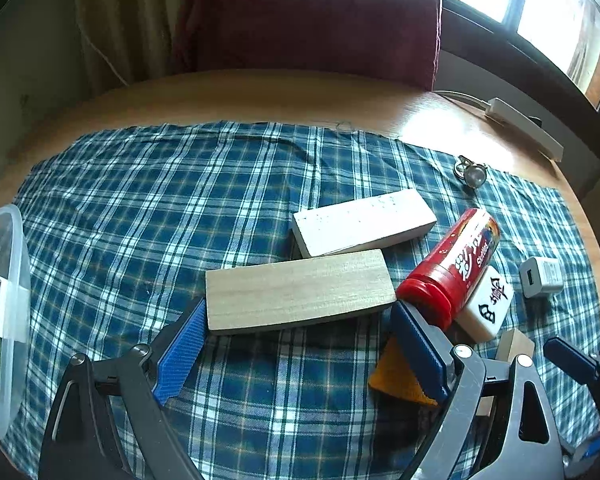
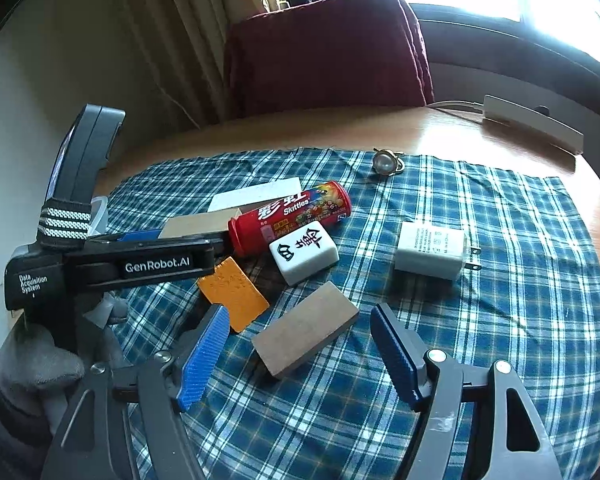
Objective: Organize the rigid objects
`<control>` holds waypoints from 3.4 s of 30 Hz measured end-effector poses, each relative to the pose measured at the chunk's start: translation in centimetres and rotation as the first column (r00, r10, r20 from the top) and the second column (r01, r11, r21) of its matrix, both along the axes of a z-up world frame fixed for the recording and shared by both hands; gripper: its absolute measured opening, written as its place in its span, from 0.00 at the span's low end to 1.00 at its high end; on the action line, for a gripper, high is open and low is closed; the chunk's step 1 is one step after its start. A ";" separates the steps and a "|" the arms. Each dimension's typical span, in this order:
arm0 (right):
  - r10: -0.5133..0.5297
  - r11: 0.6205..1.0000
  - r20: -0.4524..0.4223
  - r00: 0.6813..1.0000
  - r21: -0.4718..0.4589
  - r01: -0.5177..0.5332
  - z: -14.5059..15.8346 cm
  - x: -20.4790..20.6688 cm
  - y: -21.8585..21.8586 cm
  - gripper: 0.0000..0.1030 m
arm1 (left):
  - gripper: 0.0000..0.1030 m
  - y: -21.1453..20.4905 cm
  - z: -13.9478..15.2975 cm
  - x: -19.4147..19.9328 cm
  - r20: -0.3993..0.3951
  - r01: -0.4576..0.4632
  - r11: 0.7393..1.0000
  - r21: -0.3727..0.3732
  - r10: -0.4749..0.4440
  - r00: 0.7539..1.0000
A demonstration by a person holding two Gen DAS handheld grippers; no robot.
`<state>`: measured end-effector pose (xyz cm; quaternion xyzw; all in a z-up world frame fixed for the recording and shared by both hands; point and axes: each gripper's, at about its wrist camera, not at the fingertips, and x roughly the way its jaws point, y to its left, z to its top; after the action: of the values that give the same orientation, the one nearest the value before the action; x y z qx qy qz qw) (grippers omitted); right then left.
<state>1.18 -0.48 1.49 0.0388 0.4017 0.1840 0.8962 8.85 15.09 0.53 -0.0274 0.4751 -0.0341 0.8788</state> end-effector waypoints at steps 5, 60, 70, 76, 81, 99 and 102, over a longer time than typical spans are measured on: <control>0.011 1.000 -0.012 1.000 -0.010 -0.011 -0.3 0.2 0.1 0.74 | 0.89 0.6 -0.1 0.3 -0.003 -0.010 1.000 -0.023 0.010 1.000; 0.177 0.964 -0.002 0.984 -0.204 -0.173 -1.3 0.9 3.0 0.75 | 0.90 5.5 2.8 -4.2 0.166 -0.093 0.994 -0.060 0.101 0.981; 0.186 0.948 0.024 0.982 -0.267 -0.173 -1.2 -0.1 3.1 0.66 | 0.90 5.8 3.0 -4.4 0.169 -0.101 0.992 -0.070 0.112 0.979; 0.166 0.945 0.044 0.985 -0.293 -0.146 -1.0 -0.6 3.3 0.64 | 0.90 5.7 3.1 -4.5 0.174 -0.106 0.992 -0.072 0.117 0.978; 0.144 0.965 0.048 0.988 -0.227 -0.130 -0.1 -0.9 2.5 0.64 | 0.90 5.6 3.5 -4.7 0.195 -0.104 0.992 -0.075 0.117 0.974; 0.135 0.985 0.030 0.990 -0.110 -0.131 0.5 -1.4 1.9 0.64 | 0.93 5.2 1.9 -6.0 0.128 -0.009 0.998 -0.070 0.018 0.992; 0.132 0.986 0.027 0.991 -0.103 -0.129 0.5 -1.3 1.9 0.64 | 0.93 4.9 1.3 -5.6 0.089 0.003 0.999 -0.039 0.000 0.996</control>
<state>-0.17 1.44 2.00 -0.0360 0.3969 0.2223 0.8898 3.21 19.96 1.85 -0.0425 0.4350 -0.0450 0.8983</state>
